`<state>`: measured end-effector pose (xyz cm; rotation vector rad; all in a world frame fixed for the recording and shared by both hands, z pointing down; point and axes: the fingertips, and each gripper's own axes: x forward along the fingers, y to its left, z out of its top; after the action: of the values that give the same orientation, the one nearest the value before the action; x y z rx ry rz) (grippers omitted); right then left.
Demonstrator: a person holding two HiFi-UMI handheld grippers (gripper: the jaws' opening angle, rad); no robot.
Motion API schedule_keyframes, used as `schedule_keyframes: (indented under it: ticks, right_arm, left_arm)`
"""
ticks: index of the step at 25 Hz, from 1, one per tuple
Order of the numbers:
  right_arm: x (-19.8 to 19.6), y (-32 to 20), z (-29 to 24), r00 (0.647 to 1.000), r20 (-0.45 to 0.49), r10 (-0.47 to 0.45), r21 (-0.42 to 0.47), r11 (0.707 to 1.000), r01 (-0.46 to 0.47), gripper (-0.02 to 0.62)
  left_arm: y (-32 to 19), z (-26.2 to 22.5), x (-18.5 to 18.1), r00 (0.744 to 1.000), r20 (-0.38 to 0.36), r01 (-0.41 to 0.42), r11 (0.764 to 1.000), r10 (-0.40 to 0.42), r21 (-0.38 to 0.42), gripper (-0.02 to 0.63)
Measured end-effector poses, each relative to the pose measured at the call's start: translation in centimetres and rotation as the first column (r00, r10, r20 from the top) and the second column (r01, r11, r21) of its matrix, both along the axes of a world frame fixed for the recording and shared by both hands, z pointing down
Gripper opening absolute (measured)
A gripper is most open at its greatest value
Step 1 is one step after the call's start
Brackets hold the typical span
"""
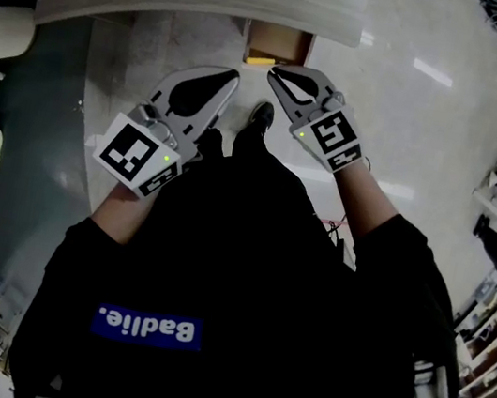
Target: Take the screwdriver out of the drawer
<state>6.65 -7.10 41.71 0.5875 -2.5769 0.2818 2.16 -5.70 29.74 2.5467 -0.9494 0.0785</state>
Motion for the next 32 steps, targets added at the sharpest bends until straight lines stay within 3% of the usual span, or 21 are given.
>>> schedule_keyframes:
  ticks: [13,19,22,27,32]
  right_arm:
    - [0.4,-1.0,9.9,0.967,-0.223,-0.120,-0.026,0.993,0.117,0.035]
    - [-0.3,-1.4,14.1,0.930,-0.312,-0.195,-0.043,0.981,0.191,0.094]
    - [-0.6,-1.9,16.3,0.894,-0.377,-0.243,-0.048,0.969,0.243,0.097]
    - [-0.4,-2.5,20.7,0.802,-0.501,-0.326,-0.073,0.939,0.336,0.102]
    - [-0.6,-2.7,24.3,0.727,-0.559,-0.397,-0.142,0.911,0.388,0.115]
  left_arm:
    - [-1.1,2.3,-1.4,0.999,0.007,0.048,0.998,-0.047,-0.035,-0.002]
    - [-1.7,2.9,-2.6,0.996,0.001,0.085,0.996,-0.085,-0.039,-0.002]
    - [-2.0,3.1,-3.2,0.995,0.001,0.103,0.994,-0.103,-0.038,-0.002]
    - [-1.9,3.7,-4.2,0.991,0.001,0.134,0.990,-0.134,-0.048,-0.002]
    - [-2.0,4.6,-5.4,0.988,0.008,0.152,0.986,-0.152,-0.074,-0.002]
